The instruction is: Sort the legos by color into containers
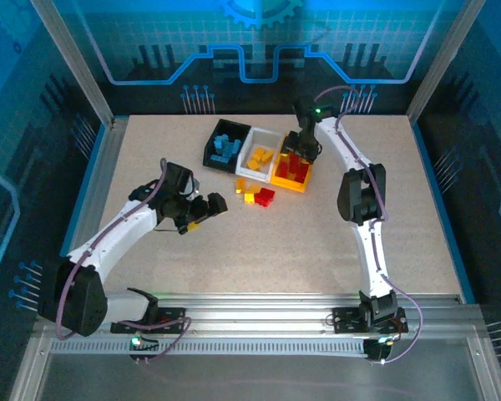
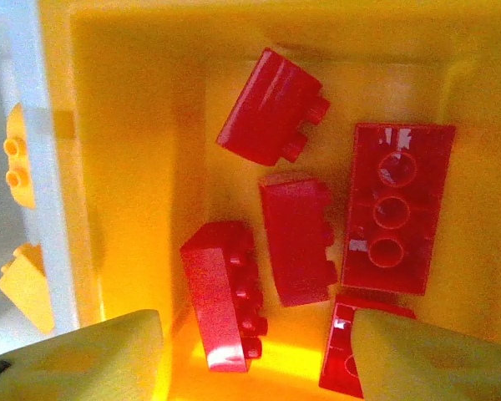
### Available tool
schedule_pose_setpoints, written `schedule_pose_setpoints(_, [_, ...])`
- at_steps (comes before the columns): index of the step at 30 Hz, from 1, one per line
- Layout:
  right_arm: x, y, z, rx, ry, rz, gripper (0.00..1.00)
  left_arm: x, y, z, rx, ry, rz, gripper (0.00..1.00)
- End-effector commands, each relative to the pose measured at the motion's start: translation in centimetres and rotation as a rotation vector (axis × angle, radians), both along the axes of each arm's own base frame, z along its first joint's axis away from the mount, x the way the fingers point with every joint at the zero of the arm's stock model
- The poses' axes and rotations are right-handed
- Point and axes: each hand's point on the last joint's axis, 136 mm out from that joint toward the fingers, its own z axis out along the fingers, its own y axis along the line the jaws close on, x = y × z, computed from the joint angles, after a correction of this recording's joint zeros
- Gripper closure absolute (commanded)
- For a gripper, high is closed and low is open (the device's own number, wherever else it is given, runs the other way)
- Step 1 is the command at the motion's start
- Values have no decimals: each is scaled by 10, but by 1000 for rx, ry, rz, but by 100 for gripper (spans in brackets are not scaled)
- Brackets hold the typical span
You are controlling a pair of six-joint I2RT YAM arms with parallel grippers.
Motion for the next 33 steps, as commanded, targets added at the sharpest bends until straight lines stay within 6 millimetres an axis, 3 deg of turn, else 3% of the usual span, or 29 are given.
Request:
schedule_pose_setpoints(1, [-14,0,55,-4,-77,37,35,5,-2,1,-2,-25,3,1])
schedule_pose_setpoints(6, [-59,24,71,26,-76,122,35,22,-13,3,42,-51,-70,1])
schedule_pose_setpoints(10, [-113,55,46,58,43,153,34,35,-15,7,55,-69,-71,1])
schedule_pose_setpoints(11, [-123,61,38,66,78,145,30,37,-15,7,55,-72,-70,1])
schedule_pose_setpoints(13, [-141,78,24,69,127,133,4,41,-16,8,49,-77,-68,1])
schedule_pose_setpoints(14, [-145,85,20,71,135,134,0,41,-16,8,47,-75,-67,1])
schedule_pose_setpoints(19, [-150,108,4,27,152,84,0,39,-12,10,46,-82,-55,1])
schedule_pose_setpoints(25, [-145,111,-18,19,188,-84,4,26,-1,18,27,-93,-22,1])
schedule_pose_setpoints(33, [-119,110,-32,-16,175,-164,11,9,20,25,32,-102,20,1])
